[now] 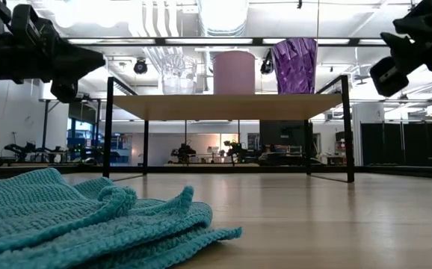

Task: Stack small to large cups/mugs on shelf
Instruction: Return to Home Position

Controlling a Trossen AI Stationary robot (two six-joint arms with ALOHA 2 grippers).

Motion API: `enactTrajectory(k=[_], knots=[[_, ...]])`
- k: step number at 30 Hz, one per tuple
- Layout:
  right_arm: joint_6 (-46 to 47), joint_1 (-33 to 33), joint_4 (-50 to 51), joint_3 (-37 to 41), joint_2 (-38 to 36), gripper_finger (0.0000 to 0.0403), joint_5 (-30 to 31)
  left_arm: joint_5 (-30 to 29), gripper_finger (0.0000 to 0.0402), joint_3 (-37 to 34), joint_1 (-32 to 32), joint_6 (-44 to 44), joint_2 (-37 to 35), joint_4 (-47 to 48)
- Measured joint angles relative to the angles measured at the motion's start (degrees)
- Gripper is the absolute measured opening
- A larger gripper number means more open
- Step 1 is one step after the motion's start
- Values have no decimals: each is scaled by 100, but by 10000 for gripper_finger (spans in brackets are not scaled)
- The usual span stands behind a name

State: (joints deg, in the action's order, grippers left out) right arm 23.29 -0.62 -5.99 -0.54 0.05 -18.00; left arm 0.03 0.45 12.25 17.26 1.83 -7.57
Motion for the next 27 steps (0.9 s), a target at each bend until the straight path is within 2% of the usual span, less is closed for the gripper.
enactTrajectory(k=[10,14,27], knots=[[7,0,324,0,-2,73,2,4,57,-7,0,-217,22,167],[-22,0,324,0,-2,70,4,4,57,-9,0,-188,26,507],[-33,0,326,0,9,80,7,47,57,-15,0,-166,45,674]])
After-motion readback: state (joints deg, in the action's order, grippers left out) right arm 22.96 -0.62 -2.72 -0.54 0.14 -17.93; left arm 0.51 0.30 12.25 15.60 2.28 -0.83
